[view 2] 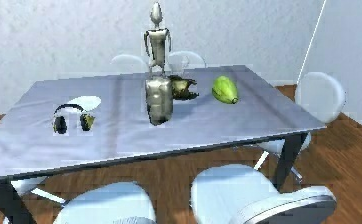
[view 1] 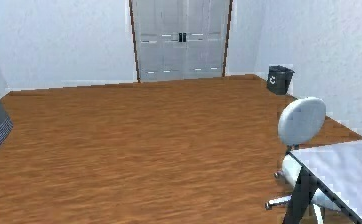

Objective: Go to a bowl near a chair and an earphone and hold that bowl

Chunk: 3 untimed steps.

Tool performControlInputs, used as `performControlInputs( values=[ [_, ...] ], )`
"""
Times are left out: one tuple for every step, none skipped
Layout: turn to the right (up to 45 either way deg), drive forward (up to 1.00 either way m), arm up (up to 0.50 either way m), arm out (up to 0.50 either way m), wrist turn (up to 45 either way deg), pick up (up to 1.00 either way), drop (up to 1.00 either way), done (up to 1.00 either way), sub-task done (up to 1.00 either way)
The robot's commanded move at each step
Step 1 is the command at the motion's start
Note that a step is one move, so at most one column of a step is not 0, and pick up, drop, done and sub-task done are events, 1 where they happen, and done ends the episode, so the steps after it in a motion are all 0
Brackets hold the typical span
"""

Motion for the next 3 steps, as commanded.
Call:
performControlInputs(
  values=[
    [45.0, 0.0, 0.0, 0.0, 0.0, 0.0, 0.0, 0.0, 0.0],
    [45.0, 0.0, 0.0, 0.0, 0.0, 0.0, 0.0, 0.0, 0.0],
    [45.0, 0.0, 0.0, 0.0, 0.0, 0.0, 0.0, 0.0, 0.0]
  ],
)
